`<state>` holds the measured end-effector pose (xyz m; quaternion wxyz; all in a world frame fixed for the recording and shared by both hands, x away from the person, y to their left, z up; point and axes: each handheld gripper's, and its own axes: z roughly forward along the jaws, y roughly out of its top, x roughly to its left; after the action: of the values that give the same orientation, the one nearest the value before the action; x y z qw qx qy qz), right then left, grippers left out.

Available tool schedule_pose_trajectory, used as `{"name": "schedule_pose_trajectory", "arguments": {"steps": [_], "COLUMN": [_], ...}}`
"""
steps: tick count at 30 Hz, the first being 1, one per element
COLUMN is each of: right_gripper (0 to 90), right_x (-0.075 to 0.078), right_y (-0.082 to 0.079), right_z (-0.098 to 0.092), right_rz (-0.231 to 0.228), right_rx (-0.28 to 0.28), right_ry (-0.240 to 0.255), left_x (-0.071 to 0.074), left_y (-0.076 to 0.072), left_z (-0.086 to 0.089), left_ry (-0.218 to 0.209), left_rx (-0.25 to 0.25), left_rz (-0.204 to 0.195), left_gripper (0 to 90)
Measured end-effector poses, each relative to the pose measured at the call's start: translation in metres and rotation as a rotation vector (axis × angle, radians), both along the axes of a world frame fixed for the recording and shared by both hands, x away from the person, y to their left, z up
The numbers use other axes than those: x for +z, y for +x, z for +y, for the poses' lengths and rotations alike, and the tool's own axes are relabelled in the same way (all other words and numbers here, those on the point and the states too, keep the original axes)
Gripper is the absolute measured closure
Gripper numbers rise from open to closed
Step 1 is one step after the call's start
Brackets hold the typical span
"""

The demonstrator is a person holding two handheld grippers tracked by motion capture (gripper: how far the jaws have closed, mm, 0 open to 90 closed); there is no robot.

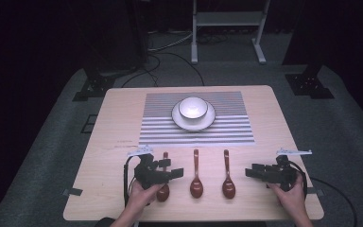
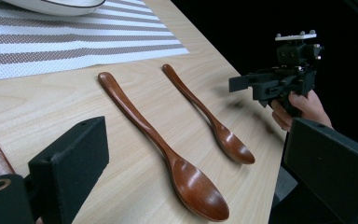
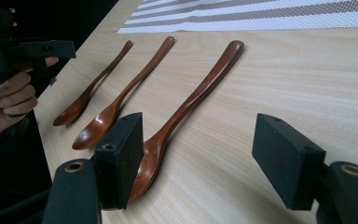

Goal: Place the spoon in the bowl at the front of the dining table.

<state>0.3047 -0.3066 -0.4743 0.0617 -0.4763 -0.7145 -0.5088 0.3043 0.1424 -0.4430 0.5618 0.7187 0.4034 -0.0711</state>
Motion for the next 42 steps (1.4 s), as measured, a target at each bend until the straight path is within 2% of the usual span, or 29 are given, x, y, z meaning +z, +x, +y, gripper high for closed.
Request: {"name": "schedule_pose_trajectory", "arguments": {"steps": [5, 12, 21, 23, 29, 34, 42], "right_gripper": [32.5, 32.5, 32.5, 32.5, 32.5, 32.5, 32.5], "right_x": [-0.001, 0.002, 0.002, 0.002, 0.002, 0.002, 0.000], "right_y": [-0.001, -0.002, -0.002, -0.002, -0.003, -0.002, -0.001], "right_z": [0.001, 0.002, 0.001, 0.002, 0.002, 0.003, 0.005], "right_rz": [0.003, -0.008, -0.013, -0.011, -0.010, -0.007, 0.002], "right_rx": [0.005, 0.002, 0.000, 0.002, 0.003, 0.003, 0.009], "right_ry": [-0.011, -0.016, -0.015, -0.015, -0.013, -0.011, -0.012], "left_x": [0.000, 0.001, -0.001, -0.003, -0.005, -0.008, -0.012], "left_y": [-0.002, -0.006, -0.008, -0.009, -0.011, -0.014, -0.016], "left_z": [-0.001, -0.008, -0.028, -0.035, -0.044, -0.052, -0.062], "left_ry": [-0.002, 0.003, 0.022, 0.032, 0.039, 0.045, 0.054], "left_rx": [-0.004, -0.035, -0.081, -0.113, -0.147, -0.199, -0.254], "left_rz": [-0.003, -0.003, 0.006, 0.023, 0.037, 0.078, 0.122], "left_gripper": [5.2, 5.1, 5.1, 5.2, 5.2, 5.2, 5.2]}}
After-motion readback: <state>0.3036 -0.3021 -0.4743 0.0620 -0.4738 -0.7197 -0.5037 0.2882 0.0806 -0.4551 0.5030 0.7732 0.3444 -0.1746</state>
